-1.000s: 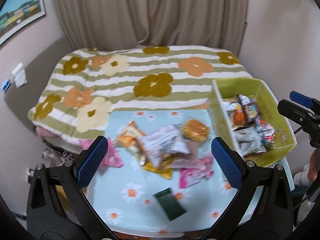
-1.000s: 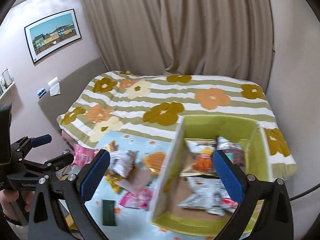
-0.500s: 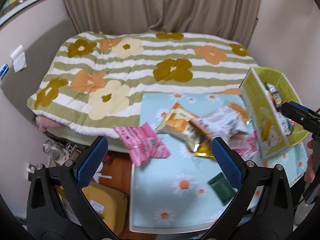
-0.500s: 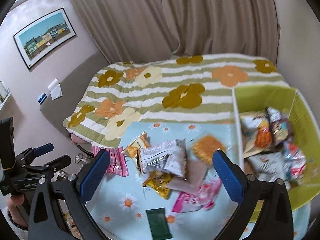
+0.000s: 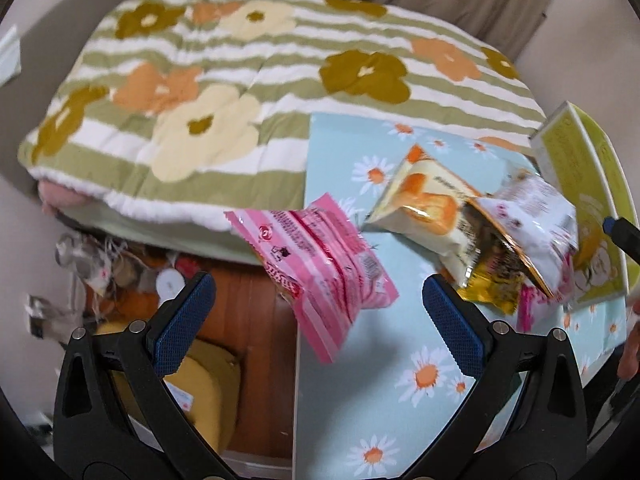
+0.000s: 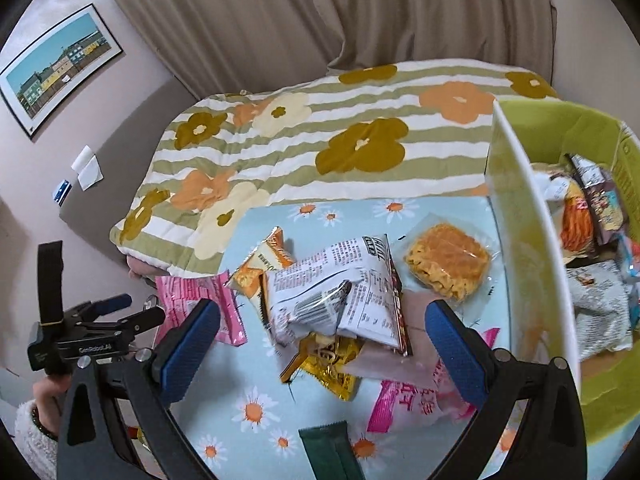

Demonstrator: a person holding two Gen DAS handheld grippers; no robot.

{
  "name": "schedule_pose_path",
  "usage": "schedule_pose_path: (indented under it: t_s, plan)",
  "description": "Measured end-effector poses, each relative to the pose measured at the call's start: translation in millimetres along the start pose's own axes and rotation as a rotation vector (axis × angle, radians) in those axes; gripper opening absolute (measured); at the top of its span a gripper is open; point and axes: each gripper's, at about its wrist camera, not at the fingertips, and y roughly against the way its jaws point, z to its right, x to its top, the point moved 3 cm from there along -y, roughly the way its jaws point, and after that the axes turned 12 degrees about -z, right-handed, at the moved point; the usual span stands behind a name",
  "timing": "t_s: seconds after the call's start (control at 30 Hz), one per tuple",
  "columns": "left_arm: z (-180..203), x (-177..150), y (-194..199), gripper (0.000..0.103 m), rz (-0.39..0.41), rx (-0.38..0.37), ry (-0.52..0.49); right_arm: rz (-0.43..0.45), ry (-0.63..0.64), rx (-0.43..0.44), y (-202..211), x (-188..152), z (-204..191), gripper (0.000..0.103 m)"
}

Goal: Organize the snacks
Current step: 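Grasp the pink striped bag with the left gripper while the right grasps the white chips bag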

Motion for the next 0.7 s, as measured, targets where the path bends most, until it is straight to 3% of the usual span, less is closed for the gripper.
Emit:
schedule_pose_path:
  t_s: [0.43,0.5,0.53,0.57,0.7]
  plan:
    - [-8,23,-58,0.102,-0.096,-0.032,0.104,-0.04,0.014,0.026,-31,9,10,0.102]
    - [-7,25,-62,0.095,-0.102,-0.025,0.106,-0.049,0.019,0.029,-37,10,10,0.102]
    - [-6,26,-64,0.084,-0.109,-0.019,0.105,-0.051,0.02,0.029,-38,11,10,0.102]
    - [-6,26,-66,0.081,-0.117,-0.017,0.105,-0.056,0.022,0.032,-41,12,10,0.102]
    - [-3,26,-70,0.075,-0.127,-0.019,0.111,-0.068,0.033,0.038,-49,16,10,0.102]
